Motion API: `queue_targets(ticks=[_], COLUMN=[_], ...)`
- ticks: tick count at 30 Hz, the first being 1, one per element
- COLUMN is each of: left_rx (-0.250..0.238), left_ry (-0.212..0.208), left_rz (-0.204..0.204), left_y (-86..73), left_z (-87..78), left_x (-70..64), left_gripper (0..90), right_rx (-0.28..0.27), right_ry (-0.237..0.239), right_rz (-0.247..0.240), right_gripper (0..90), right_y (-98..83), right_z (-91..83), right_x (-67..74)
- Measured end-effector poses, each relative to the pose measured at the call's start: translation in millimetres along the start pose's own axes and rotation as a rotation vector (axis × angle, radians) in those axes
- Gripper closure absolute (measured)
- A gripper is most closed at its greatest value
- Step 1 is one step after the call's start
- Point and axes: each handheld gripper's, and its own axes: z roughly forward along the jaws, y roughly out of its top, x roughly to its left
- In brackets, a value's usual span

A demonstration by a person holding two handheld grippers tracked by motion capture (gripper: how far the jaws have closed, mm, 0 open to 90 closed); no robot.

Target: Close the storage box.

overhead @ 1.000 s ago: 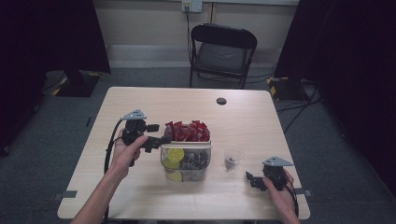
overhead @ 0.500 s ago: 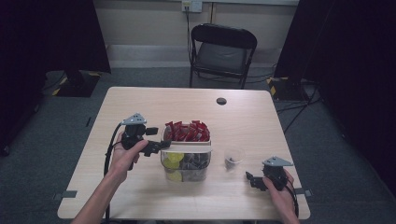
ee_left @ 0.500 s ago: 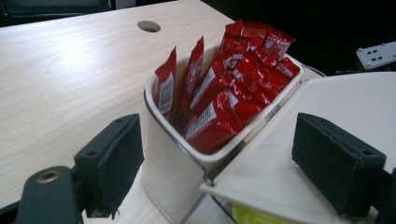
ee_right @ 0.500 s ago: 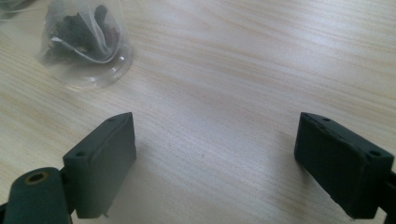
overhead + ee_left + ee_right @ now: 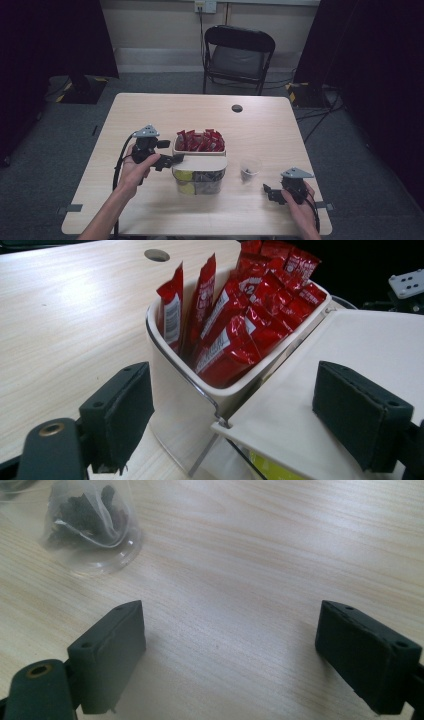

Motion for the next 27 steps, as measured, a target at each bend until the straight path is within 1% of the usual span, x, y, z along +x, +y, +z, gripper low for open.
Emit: queue_targets(ticks=[5, 6, 8, 9, 10, 12, 14, 20, 22, 23, 25, 26, 27], left_rx=[0.012, 0.028, 0.03, 0.04, 0.046, 0.043, 0.05, 0.048, 0.051, 0.041, 0.037, 0.037, 0.029], left_ry=[0.003, 0.012, 0.011, 0.013, 0.019, 0.011, 0.015, 0.007, 0.013, 0.005, 0.001, 0.003, 0.005], left_rz=[0.001, 0.006, 0.002, 0.01, 0.005, 0.008, 0.01, 0.015, 0.019, 0.015, 0.012, 0.016, 0.008], left_y=[-4.0, -6.3, -9.1, -10.1, -10.9, -12.0, -12.1, -13.6, -14.3, -15.4, -15.7, -15.7, -15.7], left_z=[1.2, 2.5, 5.1, 5.8, 6.8, 8.8, 8.9, 9.1, 7.4, 5.4, 3.4, 1.6, -0.6], left_x=[1.0, 1.5, 1.2, 1.8, 1.2, 0.7, 0.3, -0.9, -1.3, -1.2, -0.7, 0.1, 0.4], left_gripper=[16.0, 16.0, 16.0, 16.0, 16.0, 16.0, 15.9, 15.7, 15.7, 15.8, 15.9, 15.8, 15.8], right_rx=[0.0, 0.0, 0.0, 0.0, 0.0, 0.0, 0.0, 0.0, 0.0, 0.0, 0.0, 0.0, 0.0], right_ry=[0.0, 0.0, 0.0, 0.0, 0.0, 0.0, 0.0, 0.0, 0.0, 0.001, 0.003, 0.004, 0.004], right_rz=[0.0, 0.0, 0.0, 0.0, -0.001, 0.0, 0.0, 0.0, 0.0, -0.001, -0.001, -0.002, -0.002], right_gripper=[12.2, 12.2, 12.2, 12.2, 12.2, 12.2, 12.2, 12.2, 12.2, 12.2, 12.2, 12.2, 12.2], right_y=[0.0, 0.0, 0.0, 0.0, 0.0, 0.0, 0.0, 0.0, 0.0, 0.0, 0.0, 0.0, 0.0], right_z=[0.0, 0.0, 0.0, 0.0, 0.0, 0.0, 0.0, 0.0, 0.0, 0.0, 0.0, 0.0, 0.0], right_x=[0.0, 0.0, 0.0, 0.0, -0.1, 0.0, 0.0, 0.0, 0.0, -0.1, -0.2, -0.3, -0.3])
